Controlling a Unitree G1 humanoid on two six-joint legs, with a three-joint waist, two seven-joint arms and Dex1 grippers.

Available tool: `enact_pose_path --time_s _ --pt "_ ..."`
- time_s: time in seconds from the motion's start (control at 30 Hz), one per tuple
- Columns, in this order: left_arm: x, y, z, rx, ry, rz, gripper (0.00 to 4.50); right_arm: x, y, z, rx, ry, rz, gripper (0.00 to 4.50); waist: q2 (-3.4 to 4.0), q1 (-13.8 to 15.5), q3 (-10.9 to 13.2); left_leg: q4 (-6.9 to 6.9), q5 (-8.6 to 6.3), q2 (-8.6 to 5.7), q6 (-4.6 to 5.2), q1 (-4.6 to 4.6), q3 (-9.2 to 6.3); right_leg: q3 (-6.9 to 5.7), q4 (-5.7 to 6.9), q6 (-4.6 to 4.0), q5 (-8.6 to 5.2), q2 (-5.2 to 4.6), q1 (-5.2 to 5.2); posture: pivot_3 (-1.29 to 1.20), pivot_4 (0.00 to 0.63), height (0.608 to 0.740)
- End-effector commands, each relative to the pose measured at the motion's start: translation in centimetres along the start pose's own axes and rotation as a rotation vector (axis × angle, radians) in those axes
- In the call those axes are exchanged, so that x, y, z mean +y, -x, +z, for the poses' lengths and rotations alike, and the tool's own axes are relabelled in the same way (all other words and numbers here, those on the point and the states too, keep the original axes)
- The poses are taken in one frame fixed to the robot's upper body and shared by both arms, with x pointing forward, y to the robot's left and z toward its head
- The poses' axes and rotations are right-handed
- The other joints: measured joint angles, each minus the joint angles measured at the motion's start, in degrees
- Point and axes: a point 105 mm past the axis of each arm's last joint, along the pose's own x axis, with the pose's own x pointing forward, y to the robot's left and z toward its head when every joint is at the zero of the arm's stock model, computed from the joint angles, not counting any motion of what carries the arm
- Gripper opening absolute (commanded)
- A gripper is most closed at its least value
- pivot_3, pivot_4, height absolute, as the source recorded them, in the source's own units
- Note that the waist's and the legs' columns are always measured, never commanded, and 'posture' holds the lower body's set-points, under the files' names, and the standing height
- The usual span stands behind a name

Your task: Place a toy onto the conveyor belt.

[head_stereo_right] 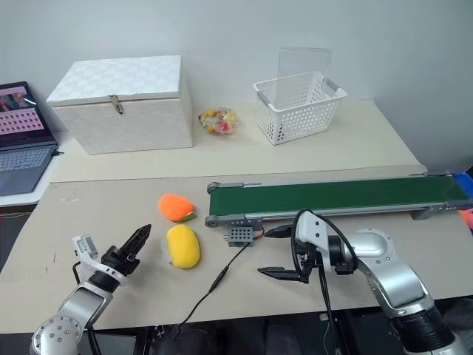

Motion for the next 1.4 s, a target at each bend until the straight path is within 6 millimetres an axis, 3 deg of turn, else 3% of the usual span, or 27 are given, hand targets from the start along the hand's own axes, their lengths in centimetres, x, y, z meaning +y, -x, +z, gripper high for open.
enact_pose_path --time_s 0.03,0.33,0.6,0.7,0.83,1.1,1.4 --pt "-0.6 -0.5 -0.2 -0.001 0.025 -0.048 2.35 -0.2 0.6 1.2 -0.023 0.048 -0.023 4.5 0.0 0.0 0.0 0.0 0.0 0.0 0.0 0.0 0.0 0.0 0.0 0.0 0.0 0.0 0.0 0.0 0.15 0.74" --pt "-1.1 -1.0 -0.9 0.021 0.065 -0.076 2.35 -0.3 1.0 1.3 -0.018 0.048 -0.033 4.5 0.0 -0.03 0.0 0.0 0.0 0.0 0.01 -0.01 0.01 0.01 0.0 0.0 0.0 0.0 -0.01 0.0 0.15 0.74" --pt "0.1 -0.3 -1.6 0.06 0.025 -0.017 2.35 -0.3 1.1 1.4 -0.02 0.046 -0.048 4.5 0.0 -0.08 0.0 0.0 -0.02 0.0 0.03 -0.01 0.01 0.02 0.0 0.0 0.0 0.0 -0.01 0.0 0.15 0.74" --pt "0.4 0.0 -1.4 0.057 -0.001 -0.005 3.01 -0.2 1.1 1.4 -0.02 0.044 -0.051 4.5 0.0 -0.06 0.0 -0.01 -0.03 0.01 0.04 -0.01 0.02 0.02 0.0 0.0 0.0 0.01 -0.01 0.0 0.15 0.74" --pt "0.2 0.1 -1.1 0.05 -0.012 -0.017 4.42 -0.3 1.1 1.4 -0.02 0.044 -0.054 4.5 0.0 -0.04 0.0 -0.01 -0.07 0.01 0.13 -0.01 0.02 0.02 0.0 0.0 0.0 0.0 -0.01 0.0 0.15 0.74" --pt "1.9 -0.8 -3.4 0.177 -0.09 0.062 4.42 -0.4 0.9 1.5 -0.025 0.045 -0.059 4.5 0.03 0.02 -0.01 -0.02 -0.07 0.0 0.13 0.0 0.04 0.03 0.0 0.0 0.0 0.0 -0.01 0.0 0.15 0.74" --pt "0.5 -2.7 -5.7 0.25 -0.088 -0.015 4.42 -0.5 1.1 1.5 -0.024 0.046 -0.069 4.5 0.22 0.36 -0.13 -0.02 -0.08 -0.01 0.15 0.05 0.04 0.02 0.0 0.01 0.0 -0.05 0.09 0.0 0.15 0.74"
